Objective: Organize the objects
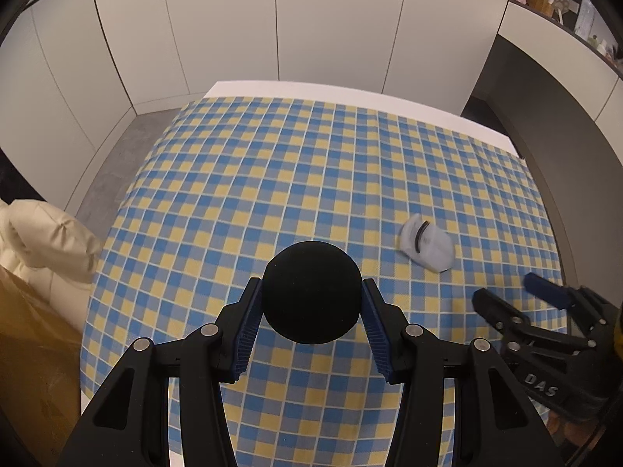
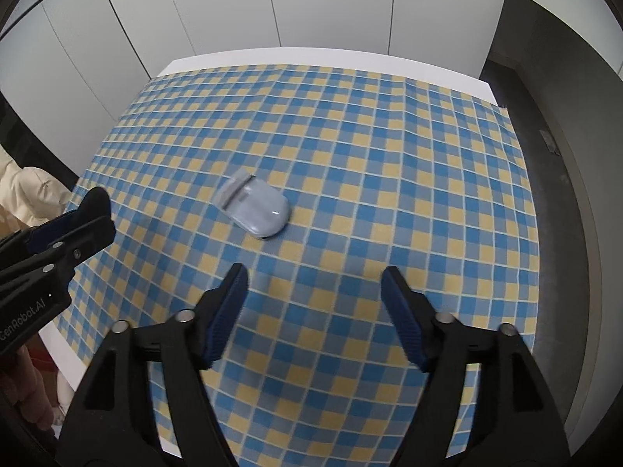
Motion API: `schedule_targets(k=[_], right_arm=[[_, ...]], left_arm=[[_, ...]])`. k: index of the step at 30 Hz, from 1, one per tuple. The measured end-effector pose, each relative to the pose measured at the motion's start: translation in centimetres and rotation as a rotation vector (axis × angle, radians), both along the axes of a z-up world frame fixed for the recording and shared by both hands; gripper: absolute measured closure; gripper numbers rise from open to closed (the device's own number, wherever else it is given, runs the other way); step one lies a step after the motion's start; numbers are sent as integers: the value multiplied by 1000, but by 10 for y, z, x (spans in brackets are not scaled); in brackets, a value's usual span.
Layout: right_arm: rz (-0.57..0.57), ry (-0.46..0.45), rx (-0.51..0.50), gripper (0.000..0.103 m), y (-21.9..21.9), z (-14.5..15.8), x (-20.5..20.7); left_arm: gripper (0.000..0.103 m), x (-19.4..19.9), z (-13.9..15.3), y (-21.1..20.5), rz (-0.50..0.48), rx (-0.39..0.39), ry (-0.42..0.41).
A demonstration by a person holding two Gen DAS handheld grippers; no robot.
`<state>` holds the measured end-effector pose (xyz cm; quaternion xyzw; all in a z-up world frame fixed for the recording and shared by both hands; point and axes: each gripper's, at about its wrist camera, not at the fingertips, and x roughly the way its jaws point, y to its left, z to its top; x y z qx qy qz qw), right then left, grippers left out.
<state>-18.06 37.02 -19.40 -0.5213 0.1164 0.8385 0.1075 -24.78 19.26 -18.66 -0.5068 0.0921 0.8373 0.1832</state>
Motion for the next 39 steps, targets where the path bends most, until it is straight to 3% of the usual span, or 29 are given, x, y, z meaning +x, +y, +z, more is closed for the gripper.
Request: schedule_targets(k=[3,6,14,20,23,27,28,39], right_arm=[[-23,10,-15,14,12,-9,2],[-27,-3,-31,14,19,-20,0],[111,25,78,13,-3,-32,-27],[168,15,89,11,-12,-46,-52],[204,24,94,22,-18,-43,-59],[238,19,100,60,-29,-35,-63],[236,15,101,64,-30,-34,-63],[152,-7,46,64,-44,-19,-36]], left_arm=[[53,0,-11,3,-2,-6,-11],[53,-3,-23,5,2,-5,-30],[53,-13,-45,2,32,-5,-51],[53,-24,-49,-5,49,-2,-50],[53,-25,-50,-4,52,-2,-45],[53,-25,-50,-6,49,0,-50],[53,-25,-50,-6,48,1,-51],[53,-12,-22,-9,60,20,-25]])
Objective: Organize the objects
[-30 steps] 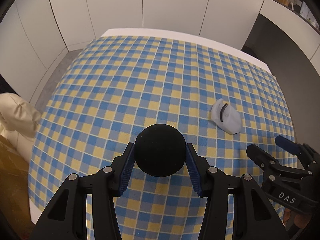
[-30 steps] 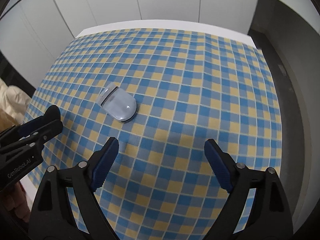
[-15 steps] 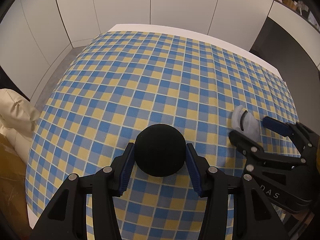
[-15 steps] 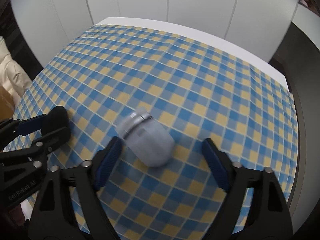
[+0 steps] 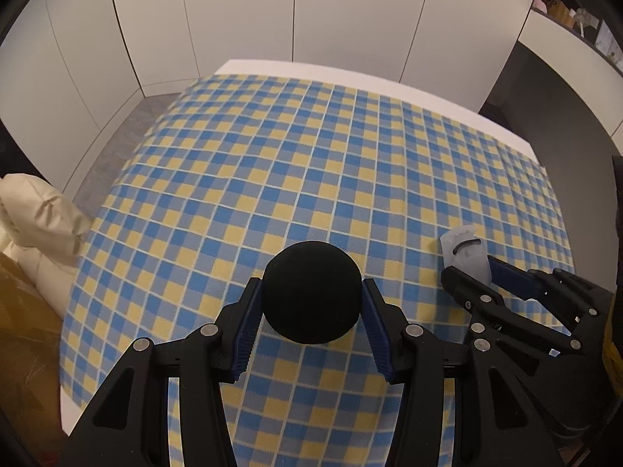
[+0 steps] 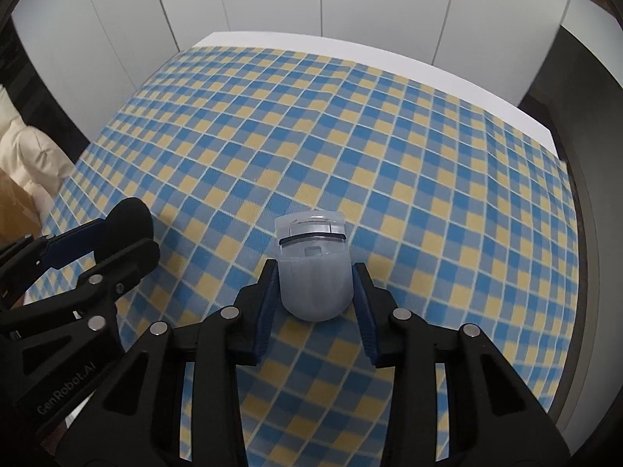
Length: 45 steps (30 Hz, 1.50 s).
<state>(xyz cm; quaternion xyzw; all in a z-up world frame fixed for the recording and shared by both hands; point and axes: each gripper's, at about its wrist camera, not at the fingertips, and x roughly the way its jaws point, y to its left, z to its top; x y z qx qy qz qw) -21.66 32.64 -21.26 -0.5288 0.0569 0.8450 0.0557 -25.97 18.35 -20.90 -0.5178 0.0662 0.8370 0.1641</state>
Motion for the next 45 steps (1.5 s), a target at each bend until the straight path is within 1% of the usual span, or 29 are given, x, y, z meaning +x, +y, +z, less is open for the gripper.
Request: schedule_targets(k=[4,7,11,13,15,22,26,35,41,45], right_arm=[[3,30,2,65,-6,20,17],[-7,47,3,65,5,33,23],[-25,69,-6,65,5,54,40],[-31,83,-11,65,5,68,43],[-27,98,-9,65,13,81,41],[-25,157,-2,65,15,119,67],[-21,180,2,65,12,138,84],[-27,204,13,64,13,167,121],[-28,223,9,65,9,183,143],[-16,238,17,65,6,198,156]], left_arm=[[53,11,19,-3,1,3,21],[53,20,34,-5,1,7,36],[53,32,56,-2,1,18,56],[53,39,67,2,-4,25,69],[53,46,78,3,-6,32,79],[53,73,113,-2,-5,60,99],[53,87,127,-7,2,65,112],[53,120,161,-19,2,72,167],[53,141,176,-23,-6,81,201],[53,154,183,-24,-16,93,207]])
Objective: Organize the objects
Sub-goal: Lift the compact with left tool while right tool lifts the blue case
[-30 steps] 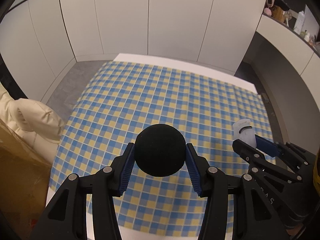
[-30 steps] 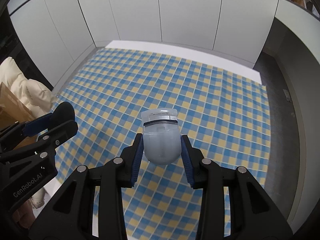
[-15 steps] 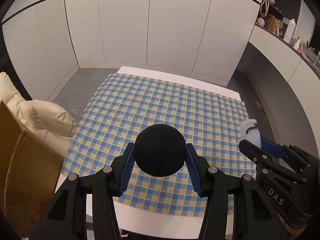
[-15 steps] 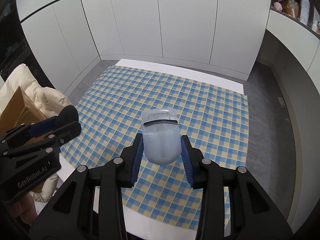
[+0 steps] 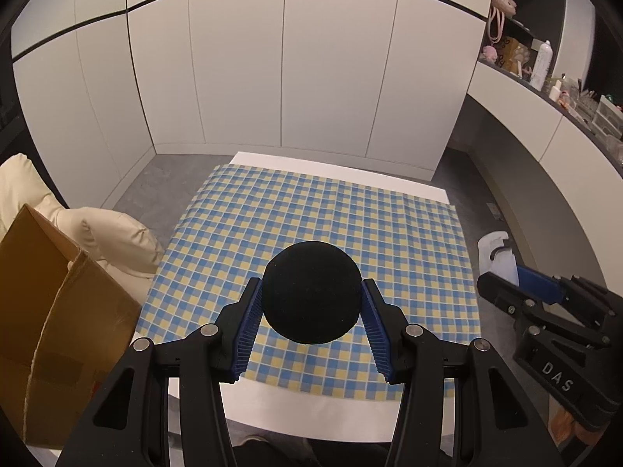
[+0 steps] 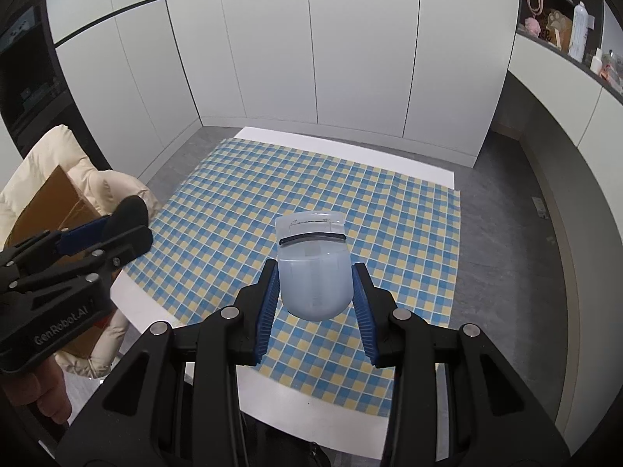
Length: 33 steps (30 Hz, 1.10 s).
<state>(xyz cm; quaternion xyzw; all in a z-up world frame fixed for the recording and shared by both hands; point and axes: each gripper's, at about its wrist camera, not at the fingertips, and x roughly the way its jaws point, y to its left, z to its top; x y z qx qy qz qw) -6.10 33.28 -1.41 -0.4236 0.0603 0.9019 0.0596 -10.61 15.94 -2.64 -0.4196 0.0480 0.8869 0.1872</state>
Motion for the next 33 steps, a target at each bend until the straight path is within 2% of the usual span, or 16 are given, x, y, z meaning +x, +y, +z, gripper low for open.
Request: schedule_targets(k=[5,12,24,33], right_arm=[[3,26,7,64,1,16,14],[26,56,23,65,-1,22,25],[18,96,-13,65,4,39,24],[42,84,-13,64,-9,36,10]], left_arm=[[53,11,2,-1,-13,18,4],[53,16,-9,-2,-23,31,-6],[53,13,-2,-11,8,46,31],[53,9,-9,-18,25,54,14]])
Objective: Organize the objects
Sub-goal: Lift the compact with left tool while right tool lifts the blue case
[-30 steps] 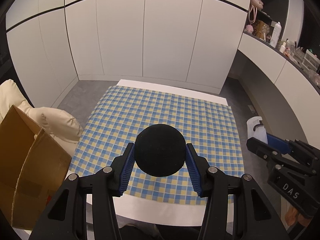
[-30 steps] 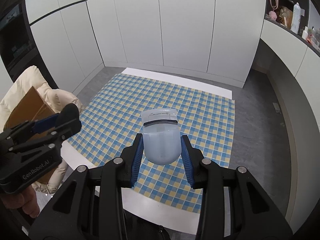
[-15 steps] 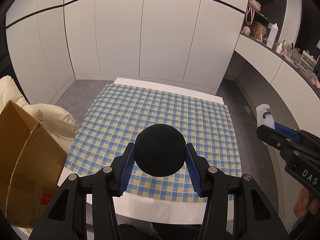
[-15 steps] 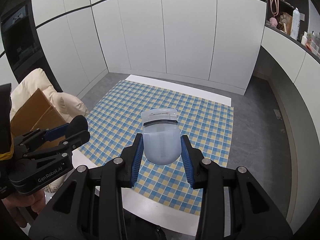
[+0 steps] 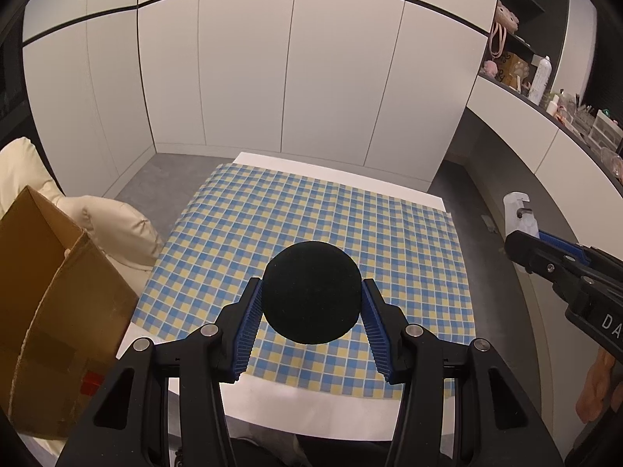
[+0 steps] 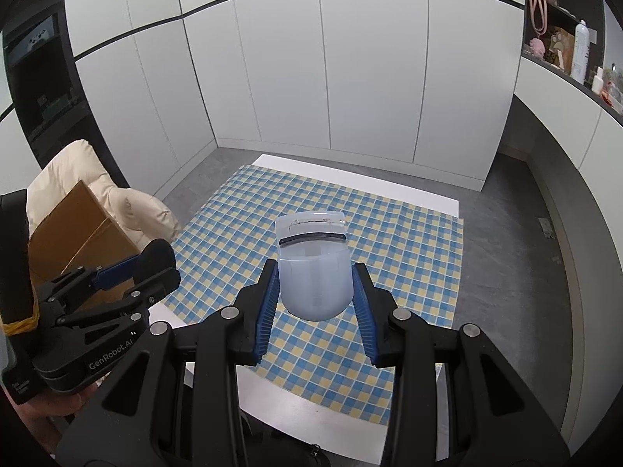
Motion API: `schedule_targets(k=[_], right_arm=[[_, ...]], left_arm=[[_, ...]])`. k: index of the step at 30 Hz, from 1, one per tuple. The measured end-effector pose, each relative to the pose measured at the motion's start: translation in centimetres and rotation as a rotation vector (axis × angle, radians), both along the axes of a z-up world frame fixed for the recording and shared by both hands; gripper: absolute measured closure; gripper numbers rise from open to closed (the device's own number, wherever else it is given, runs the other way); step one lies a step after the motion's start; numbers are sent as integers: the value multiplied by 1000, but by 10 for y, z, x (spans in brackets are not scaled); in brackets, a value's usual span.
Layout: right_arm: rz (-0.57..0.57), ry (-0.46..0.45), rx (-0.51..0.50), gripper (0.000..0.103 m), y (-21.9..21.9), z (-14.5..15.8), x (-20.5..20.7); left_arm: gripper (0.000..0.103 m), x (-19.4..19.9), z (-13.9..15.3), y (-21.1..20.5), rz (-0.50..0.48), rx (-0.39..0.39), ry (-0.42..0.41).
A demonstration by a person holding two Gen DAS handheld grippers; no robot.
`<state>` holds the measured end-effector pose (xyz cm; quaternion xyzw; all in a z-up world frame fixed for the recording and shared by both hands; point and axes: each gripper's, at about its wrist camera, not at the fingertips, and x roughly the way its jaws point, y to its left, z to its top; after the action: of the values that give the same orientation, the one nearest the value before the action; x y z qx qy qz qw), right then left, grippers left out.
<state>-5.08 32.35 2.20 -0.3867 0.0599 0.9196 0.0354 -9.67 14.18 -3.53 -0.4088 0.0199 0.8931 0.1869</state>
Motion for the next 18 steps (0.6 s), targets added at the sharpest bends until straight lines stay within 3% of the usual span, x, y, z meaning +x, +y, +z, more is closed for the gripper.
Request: schedule_targets(k=[18], right_arm=[[52,-4,20,64,-36,-4,-19]], left_arm=[[53,-7,0,-36,58,25,3]])
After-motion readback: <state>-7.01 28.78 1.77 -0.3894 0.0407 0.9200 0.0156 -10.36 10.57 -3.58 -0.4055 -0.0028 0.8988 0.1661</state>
